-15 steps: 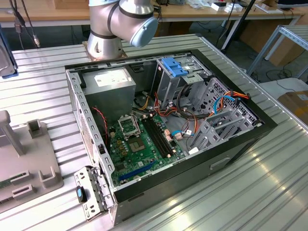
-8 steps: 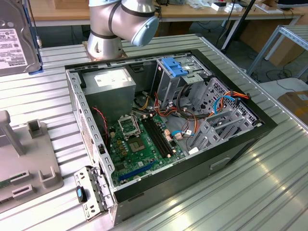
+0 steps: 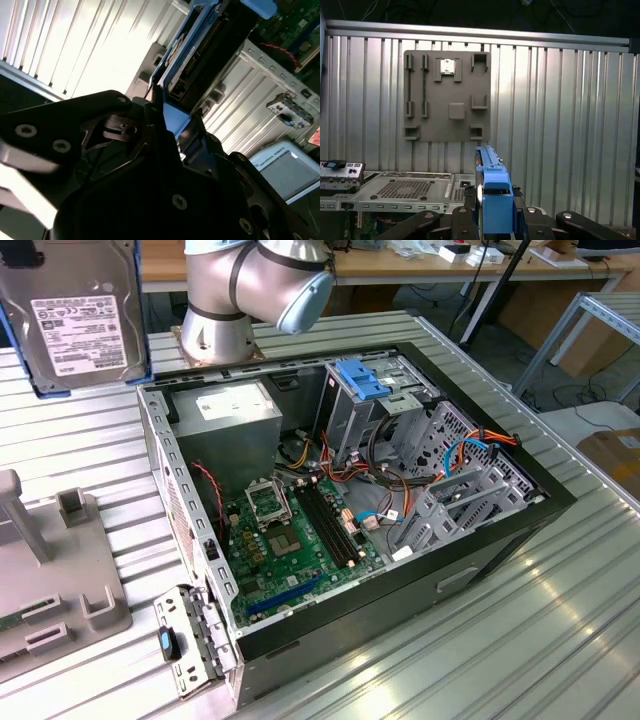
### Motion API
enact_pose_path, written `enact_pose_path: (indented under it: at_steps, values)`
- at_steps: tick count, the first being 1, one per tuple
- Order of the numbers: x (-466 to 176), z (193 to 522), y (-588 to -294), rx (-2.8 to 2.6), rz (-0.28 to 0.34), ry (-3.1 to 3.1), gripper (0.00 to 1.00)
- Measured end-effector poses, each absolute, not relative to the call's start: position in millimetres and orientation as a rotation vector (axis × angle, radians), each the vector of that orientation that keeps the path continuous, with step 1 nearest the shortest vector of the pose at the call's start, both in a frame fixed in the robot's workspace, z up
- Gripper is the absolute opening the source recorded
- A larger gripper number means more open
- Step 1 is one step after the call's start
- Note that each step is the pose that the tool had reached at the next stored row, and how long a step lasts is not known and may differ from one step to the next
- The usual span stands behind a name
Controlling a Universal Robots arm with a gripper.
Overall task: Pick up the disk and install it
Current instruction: 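Pick up the disk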
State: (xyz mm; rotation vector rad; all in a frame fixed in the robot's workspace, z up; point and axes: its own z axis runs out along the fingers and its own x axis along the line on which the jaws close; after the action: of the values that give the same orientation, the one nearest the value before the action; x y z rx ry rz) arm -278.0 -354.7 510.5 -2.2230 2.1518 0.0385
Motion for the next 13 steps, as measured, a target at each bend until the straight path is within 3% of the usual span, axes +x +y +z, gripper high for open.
enact_pose_path:
  at_steps: [13]
  values:
    - [-178.2, 510.5, -354.8, -2.223, 0.039, 2.152, 0.37]
